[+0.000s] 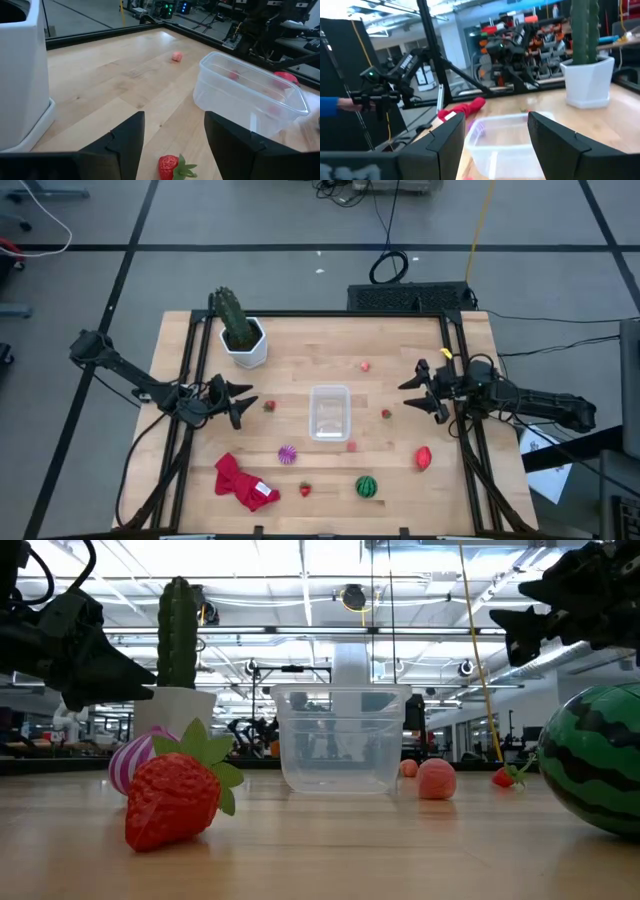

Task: Pick and placing Produce into tupperware
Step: Put the purple onion into the transparent bin

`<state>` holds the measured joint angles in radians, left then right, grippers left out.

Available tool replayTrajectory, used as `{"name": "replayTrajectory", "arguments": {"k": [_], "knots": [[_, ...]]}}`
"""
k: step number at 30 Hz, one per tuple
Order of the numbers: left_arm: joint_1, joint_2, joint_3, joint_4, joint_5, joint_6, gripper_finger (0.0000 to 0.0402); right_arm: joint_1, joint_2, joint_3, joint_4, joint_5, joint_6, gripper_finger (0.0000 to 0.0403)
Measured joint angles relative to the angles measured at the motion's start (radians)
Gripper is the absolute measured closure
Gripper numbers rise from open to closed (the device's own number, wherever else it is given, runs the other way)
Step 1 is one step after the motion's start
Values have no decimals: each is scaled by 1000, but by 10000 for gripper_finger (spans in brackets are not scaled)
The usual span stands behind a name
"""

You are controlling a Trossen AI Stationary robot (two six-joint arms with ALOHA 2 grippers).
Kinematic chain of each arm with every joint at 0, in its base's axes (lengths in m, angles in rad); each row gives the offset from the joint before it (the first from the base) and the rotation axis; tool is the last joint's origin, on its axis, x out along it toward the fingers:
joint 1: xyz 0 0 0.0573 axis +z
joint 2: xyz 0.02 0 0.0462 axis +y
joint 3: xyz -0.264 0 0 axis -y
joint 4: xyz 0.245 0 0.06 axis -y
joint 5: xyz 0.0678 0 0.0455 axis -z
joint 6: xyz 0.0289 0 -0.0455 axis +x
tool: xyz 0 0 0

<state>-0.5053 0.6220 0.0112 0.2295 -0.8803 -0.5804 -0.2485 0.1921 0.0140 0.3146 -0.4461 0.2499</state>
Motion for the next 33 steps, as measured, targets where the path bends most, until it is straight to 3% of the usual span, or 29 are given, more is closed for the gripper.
{"name": "replayTrajectory", "arguments": {"k": [4,7,9,12,15,18,20,23,25,27,30,33], "knots": [[0,0,0,0,-3,0,192,0,0,0,65,0,0,193],[0,0,0,7,-66,-13,192,0,0,0,145,0,0,193],[0,0,0,58,-116,-99,192,0,0,0,228,0,20,193],[1,0,0,208,-124,-252,192,0,0,0,404,13,177,193],[1,0,0,388,5,-330,192,0,0,0,608,55,290,193],[0,-2,0,556,171,-196,192,0,-1,20,739,79,322,193],[-2,-2,11,662,267,-56,192,0,1,57,682,76,353,193],[-13,-31,75,726,366,149,192,0,26,192,459,76,359,193],[-46,-74,151,602,416,225,192,0,56,318,279,74,306,193],[-91,-125,268,307,400,214,192,4,116,451,123,50,219,193],[-170,-148,535,-292,308,45,192,16,213,660,8,-8,108,193],[-247,-60,804,-614,197,0,192,22,302,852,-177,-53,42,193]]}}
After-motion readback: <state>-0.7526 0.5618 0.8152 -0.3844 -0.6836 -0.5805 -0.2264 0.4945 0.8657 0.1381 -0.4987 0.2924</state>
